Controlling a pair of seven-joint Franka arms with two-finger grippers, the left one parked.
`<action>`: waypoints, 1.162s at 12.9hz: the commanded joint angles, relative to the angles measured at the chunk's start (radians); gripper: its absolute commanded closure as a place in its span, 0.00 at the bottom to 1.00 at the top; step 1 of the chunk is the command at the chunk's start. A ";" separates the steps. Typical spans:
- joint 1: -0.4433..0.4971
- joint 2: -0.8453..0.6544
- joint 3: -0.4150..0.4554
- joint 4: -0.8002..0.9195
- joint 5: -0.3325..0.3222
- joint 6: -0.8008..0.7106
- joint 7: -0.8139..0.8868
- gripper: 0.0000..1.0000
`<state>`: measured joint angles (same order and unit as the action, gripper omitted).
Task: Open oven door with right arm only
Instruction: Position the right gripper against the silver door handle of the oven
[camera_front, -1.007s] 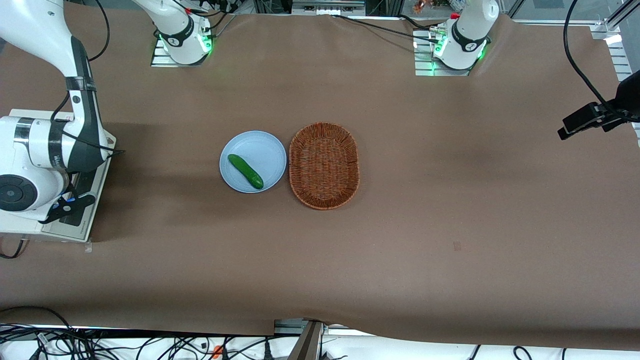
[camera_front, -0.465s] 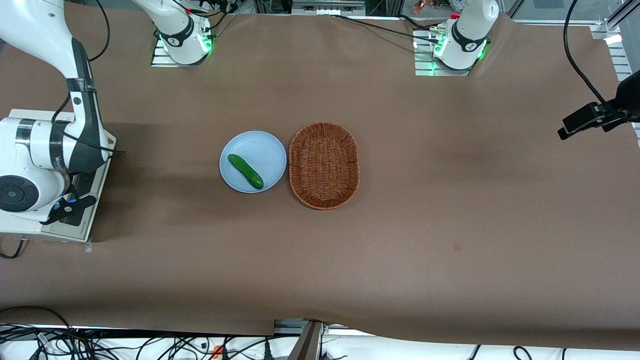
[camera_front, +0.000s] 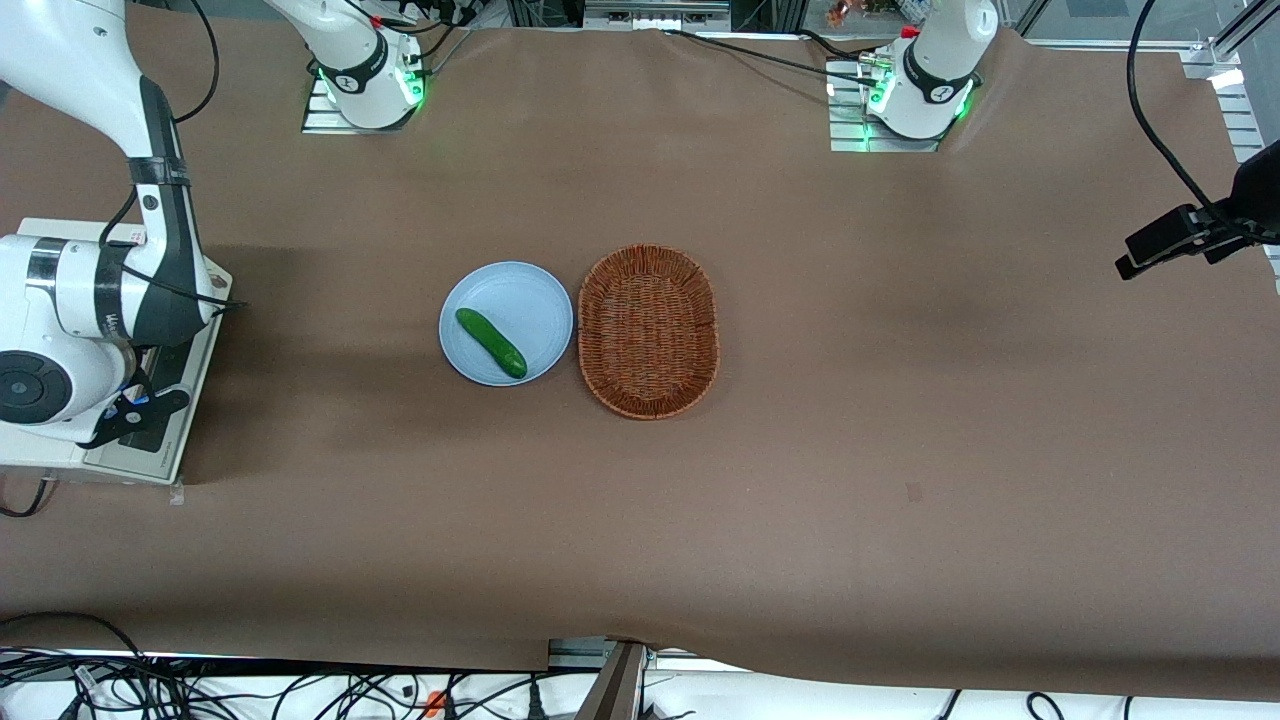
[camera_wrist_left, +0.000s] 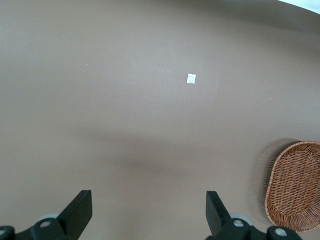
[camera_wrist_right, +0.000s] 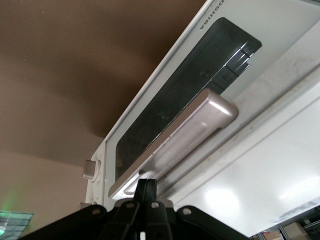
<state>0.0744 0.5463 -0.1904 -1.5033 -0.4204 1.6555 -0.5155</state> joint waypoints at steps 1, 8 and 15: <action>-0.007 -0.005 0.005 -0.020 -0.012 0.027 -0.012 1.00; 0.001 0.018 0.008 -0.014 0.038 0.044 0.006 1.00; 0.015 0.050 0.011 -0.009 0.121 0.082 0.048 1.00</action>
<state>0.0999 0.5502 -0.1781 -1.5104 -0.3211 1.6703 -0.4805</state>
